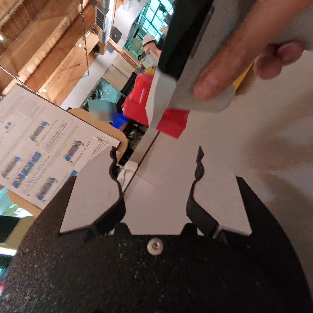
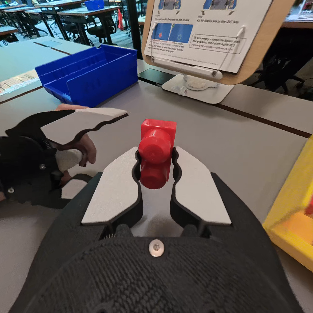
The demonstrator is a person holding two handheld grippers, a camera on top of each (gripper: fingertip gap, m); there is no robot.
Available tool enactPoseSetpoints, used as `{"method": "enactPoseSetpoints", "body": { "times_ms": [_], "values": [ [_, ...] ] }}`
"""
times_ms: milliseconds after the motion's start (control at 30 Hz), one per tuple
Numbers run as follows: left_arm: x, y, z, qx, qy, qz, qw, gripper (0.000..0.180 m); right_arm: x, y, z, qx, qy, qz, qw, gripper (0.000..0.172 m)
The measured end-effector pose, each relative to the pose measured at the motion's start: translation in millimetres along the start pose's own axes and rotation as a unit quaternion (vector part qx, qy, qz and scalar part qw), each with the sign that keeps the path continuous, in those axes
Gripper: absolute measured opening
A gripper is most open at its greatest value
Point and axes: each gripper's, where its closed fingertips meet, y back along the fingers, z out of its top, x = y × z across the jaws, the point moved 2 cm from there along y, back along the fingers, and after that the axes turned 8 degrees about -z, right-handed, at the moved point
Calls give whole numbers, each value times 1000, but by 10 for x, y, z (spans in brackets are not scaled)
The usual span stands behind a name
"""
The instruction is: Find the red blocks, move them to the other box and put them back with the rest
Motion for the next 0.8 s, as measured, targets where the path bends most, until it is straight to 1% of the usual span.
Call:
{"method": "enactPoseSetpoints", "body": {
  "times_ms": [100,200,300,367,400,500,567,633,700,800],
  "values": [
    [44,15,-25,-33,89,-31,995,89,-388,257,55,5,-12,-39,999,36],
    [145,45,-46,-83,198,-56,975,84,-931,547,71,22,-22,-112,993,35],
    [256,47,-141,-105,299,-60,946,80,-1533,750,75,79,-17,-191,978,35],
    [287,27,-236,-100,339,-59,934,78,-1936,792,95,127,-26,-225,966,35],
    [287,16,-277,-94,345,-57,932,78,-2129,794,78,164,-35,-235,957,35],
    [273,-7,-362,-77,339,-53,936,77,-2660,728,64,243,-66,-265,931,35],
    [271,-11,-389,-71,332,-50,939,76,-2875,655,-11,306,-78,-262,912,35],
    [271,-14,-415,-66,329,-49,941,75,-3066,562,-72,349,-79,-267,895,35],
    [266,-21,-447,-62,332,-49,940,74,-3222,481,-147,382,-77,-275,879,35],
    [256,-32,-491,-56,336,-52,939,74,-3302,332,-217,398,-78,-269,873,35]
  ]
}}
